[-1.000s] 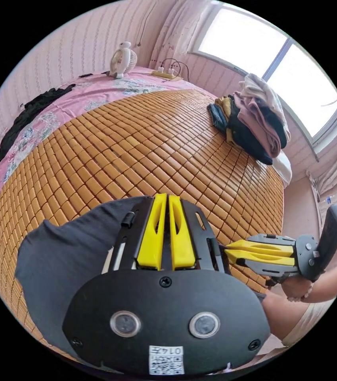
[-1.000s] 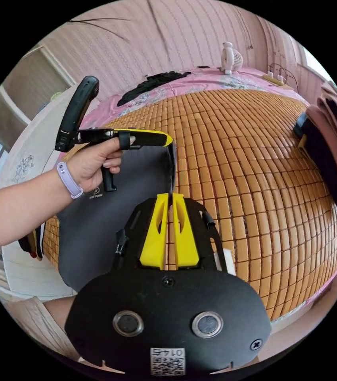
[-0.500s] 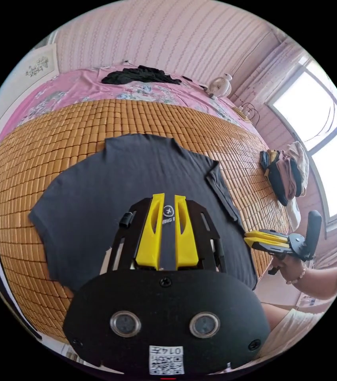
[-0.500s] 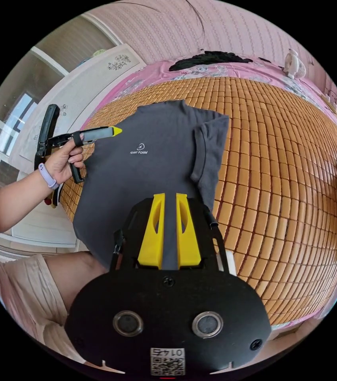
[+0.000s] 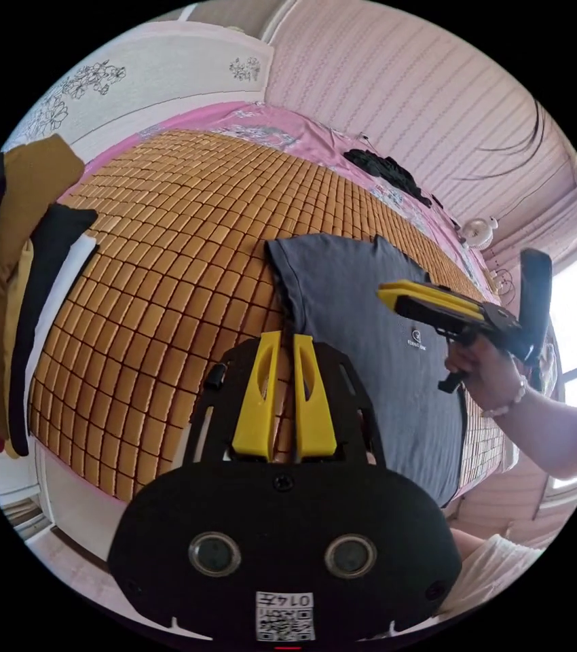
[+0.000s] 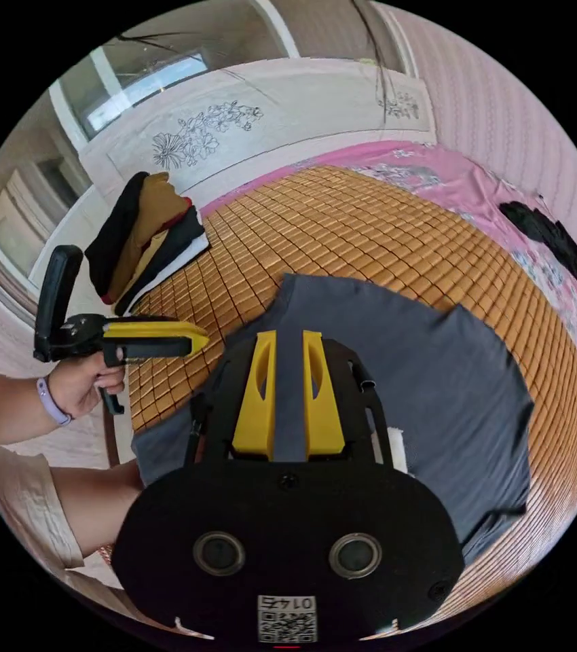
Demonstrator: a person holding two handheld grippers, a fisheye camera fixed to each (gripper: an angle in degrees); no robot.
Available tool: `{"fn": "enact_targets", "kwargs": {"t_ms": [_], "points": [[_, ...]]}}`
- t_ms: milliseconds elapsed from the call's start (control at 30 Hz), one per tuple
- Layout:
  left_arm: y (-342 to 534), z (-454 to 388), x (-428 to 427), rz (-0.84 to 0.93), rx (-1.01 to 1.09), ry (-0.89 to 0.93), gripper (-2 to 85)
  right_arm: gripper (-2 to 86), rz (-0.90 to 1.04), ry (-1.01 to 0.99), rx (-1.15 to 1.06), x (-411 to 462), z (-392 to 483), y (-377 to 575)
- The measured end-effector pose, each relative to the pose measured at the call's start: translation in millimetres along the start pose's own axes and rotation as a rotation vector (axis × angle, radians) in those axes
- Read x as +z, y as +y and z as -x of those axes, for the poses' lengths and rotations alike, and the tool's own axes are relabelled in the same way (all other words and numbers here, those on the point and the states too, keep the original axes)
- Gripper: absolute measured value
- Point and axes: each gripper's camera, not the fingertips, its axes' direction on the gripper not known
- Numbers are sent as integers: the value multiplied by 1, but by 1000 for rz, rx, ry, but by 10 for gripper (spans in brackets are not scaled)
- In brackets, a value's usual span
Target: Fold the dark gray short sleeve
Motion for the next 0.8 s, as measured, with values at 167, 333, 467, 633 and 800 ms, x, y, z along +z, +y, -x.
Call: {"fn": "enact_targets", "kwargs": {"t_ms": [167,333,467,633,800], "points": [[8,23,9,-30,-20,56,60,79,89,60,-95,82,22,-77],[11,39,31,40,-22,40,60,69,187,143,-92,130,25,-99],[16,52,36,36,-18,41,50,28,166,162,-104,135,17,-98],[18,58,29,29,-2,77,48,24,-26,93,94,66,-22,-60],[19,45,9,-30,157,238,58,71,-112,180,281,11,-70,15]]}}
